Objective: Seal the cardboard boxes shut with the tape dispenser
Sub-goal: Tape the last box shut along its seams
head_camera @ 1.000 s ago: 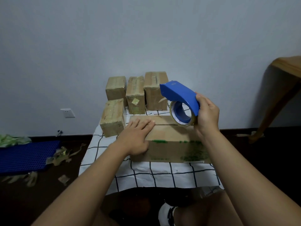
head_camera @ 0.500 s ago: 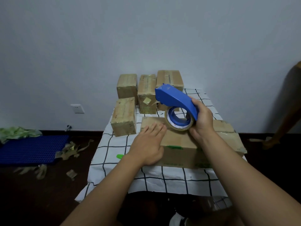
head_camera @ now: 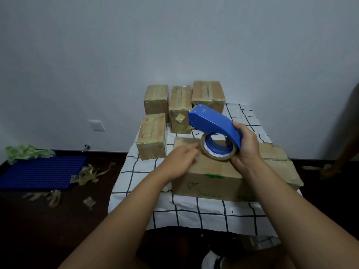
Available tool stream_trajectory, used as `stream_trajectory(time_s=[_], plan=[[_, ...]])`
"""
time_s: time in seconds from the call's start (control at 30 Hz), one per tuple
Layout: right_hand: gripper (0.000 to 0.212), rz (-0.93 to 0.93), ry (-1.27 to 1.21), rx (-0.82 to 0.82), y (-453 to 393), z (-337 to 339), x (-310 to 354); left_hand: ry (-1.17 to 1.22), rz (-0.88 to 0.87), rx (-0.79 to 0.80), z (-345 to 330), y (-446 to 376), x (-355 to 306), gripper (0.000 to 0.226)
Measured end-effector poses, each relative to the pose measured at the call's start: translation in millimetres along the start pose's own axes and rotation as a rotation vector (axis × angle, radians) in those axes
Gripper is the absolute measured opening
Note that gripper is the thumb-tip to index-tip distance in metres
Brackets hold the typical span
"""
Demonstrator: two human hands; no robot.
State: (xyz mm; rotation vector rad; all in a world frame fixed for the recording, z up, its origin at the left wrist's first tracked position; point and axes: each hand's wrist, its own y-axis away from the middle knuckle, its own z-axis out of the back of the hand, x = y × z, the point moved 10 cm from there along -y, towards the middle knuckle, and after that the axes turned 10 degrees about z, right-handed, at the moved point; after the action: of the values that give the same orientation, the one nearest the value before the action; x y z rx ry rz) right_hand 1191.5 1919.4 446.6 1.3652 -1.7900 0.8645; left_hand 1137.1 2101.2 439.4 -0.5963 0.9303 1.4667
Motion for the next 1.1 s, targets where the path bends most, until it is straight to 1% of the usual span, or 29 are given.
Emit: stream_trajectory(time_s=[0.03, 0.07, 0.13, 0.2, 0.23, 0.27, 0.3, 0.37, 0.43, 0.5, 0.57, 0.67, 0.77, 0.93, 1.1], plan=[[0.019, -0.005, -0.002, 0.002, 0.5, -0.5, -0.5, 0.182, 0.063, -0.027, 8.9, -2.4, 1.8, 0.034], [0.021, -0.010, -0.004, 0.006, 1.0, -0.8, -0.8, 0.326, 0.120, -0.066, 17.9, -4.7, 3.7, 0.035], [0.022, -0.024, 0.002, 0.010, 1.5, -1.4, -1.7, 0.556, 0.206, -0.109, 28.0, -12.2, 8.8, 0.049], [0.020, -0.041, 0.008, 0.010, 1.1, -1.0, -3.5, 0.679, 0.272, -0.111, 30.6, -19.6, 11.9, 0.063], [0.019, -0.050, 0.002, 0.010, 0.8, -0.8, -4.6, 0.707, 0.302, -0.111, 30.9, -21.7, 12.9, 0.067], [0.019, -0.058, -0.004, 0.012, 0.6, -0.9, -5.6, 0.726, 0.327, -0.117, 31.6, -22.4, 13.8, 0.065], [0.019, -0.066, -0.007, 0.017, 0.4, -1.2, -6.4, 0.748, 0.343, -0.129, 32.2, -22.8, 14.5, 0.059], [0.019, -0.078, -0.009, 0.033, 0.5, -2.2, -7.7, 0.807, 0.344, -0.159, 34.0, -22.7, 14.9, 0.035], [0.019, -0.082, -0.009, 0.049, 1.2, -3.4, -8.2, 0.840, 0.334, -0.189, 35.7, -21.9, 16.9, 0.016], [0.023, -0.078, -0.003, 0.071, 1.5, -5.5, -8.1, 0.858, 0.337, -0.213, 36.8, -21.6, 20.4, 0.012], [0.029, -0.065, 0.016, 0.099, 1.7, -9.4, -7.3, 0.895, 0.340, -0.250, 40.2, -21.0, 23.6, 0.014], [0.022, -0.026, 0.048, 0.141, 0.8, -14.9, -4.3, 0.938, 0.338, -0.313, 47.0, -21.3, 27.6, 0.019], [0.018, 0.008, 0.099, 0.180, 0.1, -17.7, -1.0, 0.899, 0.333, -0.331, 49.5, -22.5, 31.5, 0.020], [0.019, 0.037, 0.163, 0.243, 3.6, -23.9, 7.8, 0.820, 0.322, -0.344, 48.8, -24.6, 37.2, 0.017], [0.020, 0.034, 0.200, 0.242, 1.5, -17.4, 19.8, 0.761, 0.339, -0.347, 47.0, -29.1, 39.4, 0.020]])
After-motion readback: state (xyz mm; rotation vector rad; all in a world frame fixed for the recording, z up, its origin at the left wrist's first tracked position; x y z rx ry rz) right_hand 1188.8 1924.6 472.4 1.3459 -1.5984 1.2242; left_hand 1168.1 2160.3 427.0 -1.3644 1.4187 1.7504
